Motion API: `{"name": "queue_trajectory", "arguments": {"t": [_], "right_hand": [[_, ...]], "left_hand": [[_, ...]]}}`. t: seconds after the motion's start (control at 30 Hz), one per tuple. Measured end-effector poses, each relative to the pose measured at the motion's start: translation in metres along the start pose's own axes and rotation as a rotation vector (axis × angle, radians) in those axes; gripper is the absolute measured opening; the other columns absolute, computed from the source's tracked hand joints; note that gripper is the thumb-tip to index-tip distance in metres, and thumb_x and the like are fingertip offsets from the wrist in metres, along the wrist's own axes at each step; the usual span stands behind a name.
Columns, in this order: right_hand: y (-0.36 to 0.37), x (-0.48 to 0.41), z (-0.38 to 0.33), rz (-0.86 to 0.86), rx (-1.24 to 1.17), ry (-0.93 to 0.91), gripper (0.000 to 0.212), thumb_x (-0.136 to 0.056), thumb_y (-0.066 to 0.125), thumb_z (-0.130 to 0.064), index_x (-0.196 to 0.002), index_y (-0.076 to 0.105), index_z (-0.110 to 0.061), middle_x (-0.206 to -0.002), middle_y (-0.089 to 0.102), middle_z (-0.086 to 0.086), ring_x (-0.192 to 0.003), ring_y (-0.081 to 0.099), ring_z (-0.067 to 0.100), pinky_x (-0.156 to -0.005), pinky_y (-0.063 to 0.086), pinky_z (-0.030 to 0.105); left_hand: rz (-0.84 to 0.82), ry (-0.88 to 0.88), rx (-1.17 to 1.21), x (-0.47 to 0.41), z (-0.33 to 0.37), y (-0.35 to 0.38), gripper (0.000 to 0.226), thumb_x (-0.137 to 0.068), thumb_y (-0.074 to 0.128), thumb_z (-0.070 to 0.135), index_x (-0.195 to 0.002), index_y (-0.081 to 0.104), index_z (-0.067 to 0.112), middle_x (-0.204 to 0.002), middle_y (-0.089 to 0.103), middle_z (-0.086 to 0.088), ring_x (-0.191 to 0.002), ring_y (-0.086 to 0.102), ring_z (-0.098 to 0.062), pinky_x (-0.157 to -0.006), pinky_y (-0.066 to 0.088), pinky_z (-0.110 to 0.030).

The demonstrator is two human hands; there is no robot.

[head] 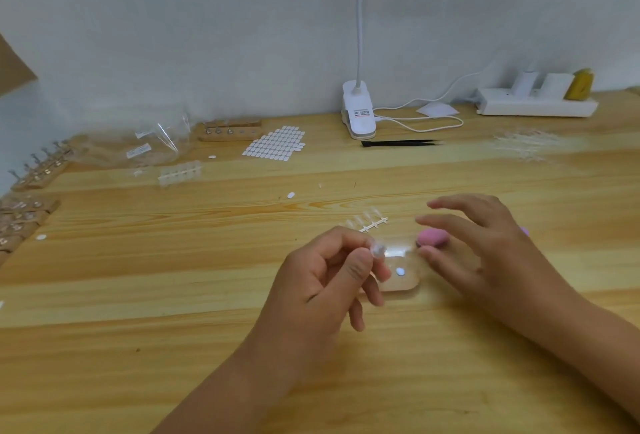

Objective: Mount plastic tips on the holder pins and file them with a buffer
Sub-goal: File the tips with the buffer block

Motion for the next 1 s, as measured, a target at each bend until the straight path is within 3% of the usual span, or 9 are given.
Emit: {"name": "queue_trajectory", "arguments": {"t": [0.1, 0.2, 0.3, 0.43, 0.53, 0.67, 0.77, 0.87, 1.0], "right_hand": [[-0.004, 0.002, -0.030, 0.043, -0.280, -0.082, 0.029, -0.087, 0.068, -0.049, -0.111, 0.071, -0.034, -0.135, 0.057, -0.013, -0.138, 0.041, 0.009, -0.104, 0.032, 0.008], [-0.001, 0.005, -0.049, 0.085, -0.344, -0.143, 0.024, -0.083, 0.069, -0.049, -0.105, 0.068, -0.040, -0.133, 0.057, -0.017, -0.141, 0.041, 0.016, -0.107, 0.034, 0.016], [-0.003, 0.005, -0.048, 0.104, -0.383, -0.120, 0.017, -0.083, 0.070, -0.045, -0.100, 0.067, -0.044, -0.131, 0.058, -0.018, -0.140, 0.043, 0.015, -0.106, 0.034, 0.015], [-0.011, -0.004, -0.028, 0.115, -0.299, -0.082, 0.016, -0.081, 0.077, -0.046, -0.093, 0.070, -0.038, -0.128, 0.060, -0.014, -0.138, 0.043, 0.016, -0.110, 0.029, 0.015], [-0.005, -0.005, -0.015, 0.017, -0.231, 0.001, 0.024, -0.076, 0.074, -0.051, -0.085, 0.074, -0.029, -0.124, 0.062, -0.009, -0.137, 0.042, 0.019, -0.110, 0.026, 0.014], [0.006, -0.004, -0.011, -0.107, -0.227, 0.027, 0.022, -0.075, 0.070, -0.043, -0.086, 0.075, -0.024, -0.122, 0.061, -0.012, -0.137, 0.041, 0.018, -0.102, 0.025, 0.003], [0.006, -0.004, -0.009, -0.109, -0.263, 0.019, 0.019, -0.075, 0.071, -0.045, -0.087, 0.073, -0.030, -0.121, 0.060, -0.016, -0.136, 0.041, 0.015, -0.100, 0.027, 0.003], [0.005, -0.004, -0.005, -0.116, -0.264, -0.007, 0.026, -0.075, 0.065, -0.058, -0.090, 0.070, -0.038, -0.124, 0.058, -0.020, -0.139, 0.037, 0.011, -0.105, 0.026, 0.008], [0.005, -0.003, 0.003, -0.265, -0.102, -0.048, 0.054, -0.065, 0.066, -0.073, -0.102, 0.074, -0.034, -0.143, 0.043, -0.020, -0.151, 0.010, 0.005, -0.119, 0.019, 0.026]], "left_hand": [[0.050, 0.055, -0.103, 0.000, -0.001, 0.000, 0.012, -0.091, 0.059, 0.017, -0.088, 0.071, 0.017, -0.084, 0.069, 0.000, -0.067, 0.062, -0.015, -0.049, 0.048, -0.027], [0.066, 0.082, -0.147, 0.000, -0.001, 0.001, 0.012, -0.089, 0.063, 0.018, -0.084, 0.074, 0.021, -0.081, 0.071, 0.004, -0.058, 0.059, -0.007, -0.052, 0.048, -0.021], [0.073, 0.073, -0.152, 0.002, 0.000, 0.002, 0.010, -0.086, 0.067, 0.020, -0.087, 0.077, 0.021, -0.080, 0.073, 0.006, -0.059, 0.062, -0.005, -0.052, 0.049, -0.021], [0.357, 0.241, -0.688, -0.001, 0.001, -0.011, 0.016, -0.086, 0.067, 0.031, -0.100, 0.074, 0.032, -0.096, 0.066, 0.017, -0.084, 0.058, 0.000, -0.074, 0.042, -0.011], [0.443, 0.155, -0.822, -0.005, 0.001, -0.023, 0.020, -0.087, 0.055, 0.034, -0.101, 0.069, 0.035, -0.103, 0.057, 0.021, -0.100, 0.047, -0.001, -0.089, 0.038, -0.017], [0.283, -0.027, -0.990, -0.005, -0.005, -0.025, 0.050, -0.066, 0.048, 0.061, -0.109, 0.060, 0.041, -0.111, 0.046, 0.021, -0.109, 0.036, -0.001, -0.098, 0.029, -0.022], [0.121, -0.086, -1.113, -0.004, -0.010, -0.026, 0.049, -0.060, 0.046, 0.067, -0.107, 0.051, 0.051, -0.108, 0.042, 0.028, -0.106, 0.034, 0.003, -0.094, 0.020, -0.016], [0.037, -0.114, -1.082, -0.006, -0.016, -0.031, 0.041, -0.059, 0.045, 0.066, -0.097, 0.051, 0.052, -0.100, 0.047, 0.028, -0.103, 0.037, 0.006, -0.094, 0.028, -0.019], [-0.002, -0.044, -1.003, -0.009, -0.012, -0.034, 0.032, -0.059, 0.061, 0.056, -0.089, 0.061, 0.045, -0.093, 0.056, 0.023, -0.099, 0.047, 0.000, -0.085, 0.037, -0.021]]}}
Point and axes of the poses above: each hand's wrist, its own x-axis away from the middle knuckle, its own y-axis out of the palm, z = x × y, the point moved 1 cm from there along -x, towards the middle knuckle
